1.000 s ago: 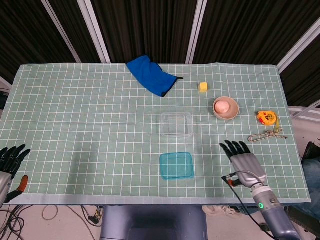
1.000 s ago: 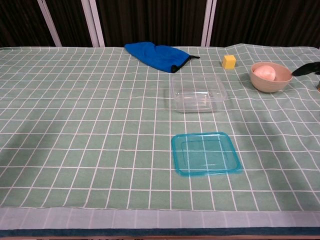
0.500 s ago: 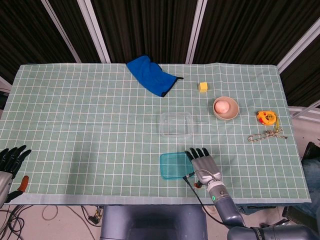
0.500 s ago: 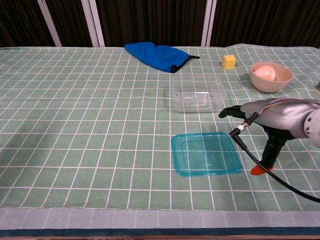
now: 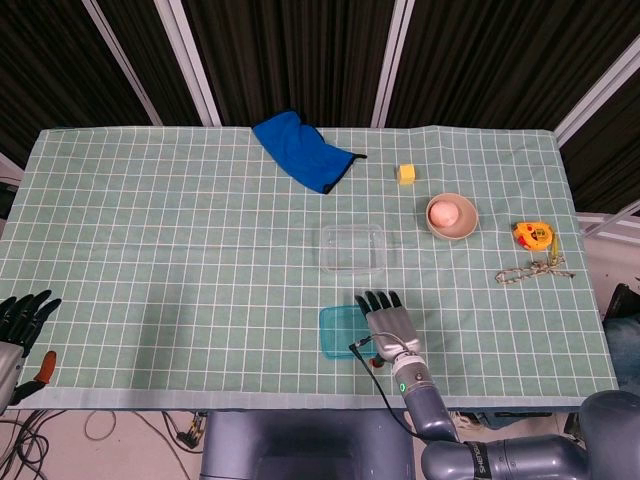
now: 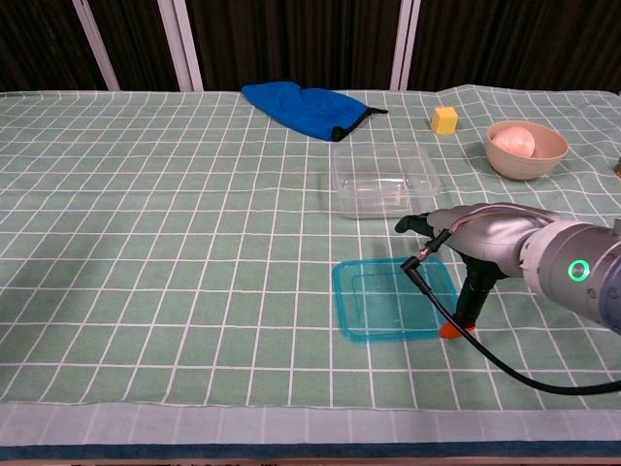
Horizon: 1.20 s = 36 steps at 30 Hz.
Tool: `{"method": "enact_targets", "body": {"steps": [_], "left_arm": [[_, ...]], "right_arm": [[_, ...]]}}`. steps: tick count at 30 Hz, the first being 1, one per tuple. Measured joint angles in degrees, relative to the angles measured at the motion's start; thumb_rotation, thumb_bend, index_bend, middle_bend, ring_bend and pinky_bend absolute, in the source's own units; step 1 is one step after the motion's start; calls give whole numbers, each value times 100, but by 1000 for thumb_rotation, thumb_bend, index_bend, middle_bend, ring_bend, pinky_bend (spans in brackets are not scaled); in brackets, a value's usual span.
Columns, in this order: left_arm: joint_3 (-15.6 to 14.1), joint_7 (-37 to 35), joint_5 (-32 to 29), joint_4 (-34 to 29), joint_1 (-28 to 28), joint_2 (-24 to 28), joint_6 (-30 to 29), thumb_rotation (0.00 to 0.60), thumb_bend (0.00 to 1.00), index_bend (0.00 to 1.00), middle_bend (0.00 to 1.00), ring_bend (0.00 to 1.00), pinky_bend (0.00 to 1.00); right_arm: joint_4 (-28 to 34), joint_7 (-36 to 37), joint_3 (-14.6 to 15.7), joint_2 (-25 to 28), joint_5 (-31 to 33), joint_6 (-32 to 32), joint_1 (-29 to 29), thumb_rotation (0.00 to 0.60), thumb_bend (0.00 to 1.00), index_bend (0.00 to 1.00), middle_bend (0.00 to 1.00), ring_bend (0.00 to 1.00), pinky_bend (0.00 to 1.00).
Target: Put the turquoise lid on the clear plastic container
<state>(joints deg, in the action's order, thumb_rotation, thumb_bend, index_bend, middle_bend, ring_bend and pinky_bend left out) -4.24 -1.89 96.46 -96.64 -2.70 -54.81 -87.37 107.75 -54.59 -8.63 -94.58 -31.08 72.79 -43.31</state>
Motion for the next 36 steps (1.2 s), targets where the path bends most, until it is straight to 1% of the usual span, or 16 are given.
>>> {"method": "enact_targets", "body": {"steps": [7,15,27,36], "left_arm": [[5,11,-20,-10,5,-5,1,600,525,68,0,0,0],[9,20,-41,-21,2,-3,24,600,524,68,0,0,0],[15,32,-65,-21,-1,-1,48,600,525,68,0,0,0],[26,47,-93,-23,0,-7,58,600,525,70,0,0,0]], "right_arm": [[-48,1,-10,-116,169,71,-51,600,155,0,147,0,0],[-167,31,-28,-268,190,111,-140,600,155,0,149,0,0],[-298,56,75,-429,150,116,-189,600,156,0,149,0,0],[-439,109,67,-579,99,85,-229,600,155,0,149,0,0]]}}
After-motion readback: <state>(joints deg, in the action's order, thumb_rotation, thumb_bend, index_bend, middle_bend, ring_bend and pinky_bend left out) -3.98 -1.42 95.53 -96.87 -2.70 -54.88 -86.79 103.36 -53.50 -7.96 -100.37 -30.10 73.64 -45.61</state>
